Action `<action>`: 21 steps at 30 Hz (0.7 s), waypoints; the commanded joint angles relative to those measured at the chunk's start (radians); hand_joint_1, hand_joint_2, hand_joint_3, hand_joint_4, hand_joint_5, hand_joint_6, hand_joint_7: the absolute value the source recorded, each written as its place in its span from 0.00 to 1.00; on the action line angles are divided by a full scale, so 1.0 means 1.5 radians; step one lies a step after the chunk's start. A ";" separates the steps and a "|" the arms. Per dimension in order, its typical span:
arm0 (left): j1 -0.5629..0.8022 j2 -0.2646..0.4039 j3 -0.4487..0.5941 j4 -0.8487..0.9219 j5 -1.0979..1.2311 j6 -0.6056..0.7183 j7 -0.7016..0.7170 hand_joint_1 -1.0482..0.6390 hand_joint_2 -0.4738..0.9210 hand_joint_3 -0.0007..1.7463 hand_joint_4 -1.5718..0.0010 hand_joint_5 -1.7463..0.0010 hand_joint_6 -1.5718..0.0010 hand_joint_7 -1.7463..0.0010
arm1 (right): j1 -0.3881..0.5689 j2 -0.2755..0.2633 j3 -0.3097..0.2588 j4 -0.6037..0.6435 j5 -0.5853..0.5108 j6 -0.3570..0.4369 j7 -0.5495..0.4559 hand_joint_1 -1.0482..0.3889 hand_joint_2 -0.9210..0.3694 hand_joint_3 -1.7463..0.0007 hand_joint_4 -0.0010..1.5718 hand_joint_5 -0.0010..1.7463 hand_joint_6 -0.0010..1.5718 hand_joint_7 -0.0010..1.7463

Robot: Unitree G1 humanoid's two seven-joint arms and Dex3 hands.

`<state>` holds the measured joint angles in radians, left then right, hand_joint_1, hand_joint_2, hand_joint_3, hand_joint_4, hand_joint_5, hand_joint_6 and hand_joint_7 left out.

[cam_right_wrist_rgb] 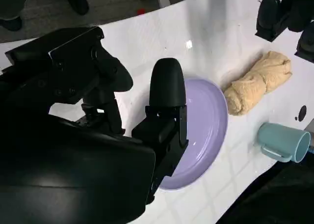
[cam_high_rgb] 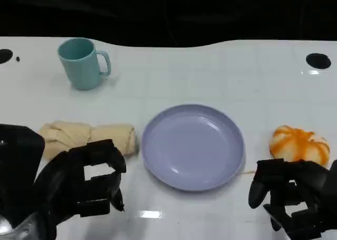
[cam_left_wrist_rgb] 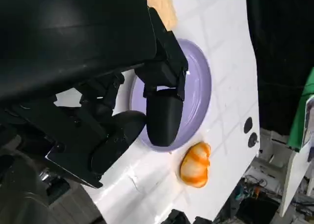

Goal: Grasp the towel on the left side of the plate with the left hand and place it into the plate.

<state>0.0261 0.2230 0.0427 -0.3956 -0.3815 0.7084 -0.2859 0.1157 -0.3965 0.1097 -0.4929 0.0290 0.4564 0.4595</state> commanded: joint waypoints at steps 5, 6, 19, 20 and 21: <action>0.001 0.028 -0.016 -0.002 0.081 -0.099 0.005 0.51 0.81 0.47 0.60 0.39 0.52 0.69 | -0.007 -0.004 0.005 -0.009 -0.002 0.006 -0.004 0.78 0.25 0.39 0.44 0.97 0.43 0.83; 0.000 0.039 -0.023 -0.002 0.098 -0.115 0.002 0.51 0.82 0.45 0.60 0.40 0.51 0.73 | -0.007 -0.004 0.006 -0.011 -0.001 0.009 -0.005 0.78 0.25 0.39 0.44 0.97 0.43 0.83; -0.075 0.201 -0.126 0.034 0.430 -0.310 -0.003 0.41 1.00 0.13 0.74 0.70 0.67 1.00 | -0.008 -0.008 0.006 -0.009 0.003 0.005 -0.002 0.78 0.25 0.39 0.43 0.98 0.43 0.83; -0.083 0.209 -0.135 0.041 0.460 -0.320 0.000 0.39 1.00 0.11 0.72 0.74 0.68 1.00 | -0.007 -0.008 0.006 -0.010 0.003 0.006 -0.002 0.78 0.25 0.39 0.43 0.98 0.43 0.83; -0.094 0.217 -0.145 0.052 0.492 -0.331 0.004 0.38 1.00 0.10 0.71 0.77 0.68 1.00 | -0.007 -0.007 0.006 -0.010 0.004 0.006 -0.002 0.78 0.25 0.39 0.43 0.98 0.43 0.83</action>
<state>-0.0782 0.5028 -0.1432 -0.3529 0.2540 0.2519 -0.2946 0.1089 -0.3964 0.1289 -0.4991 0.0292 0.4669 0.4569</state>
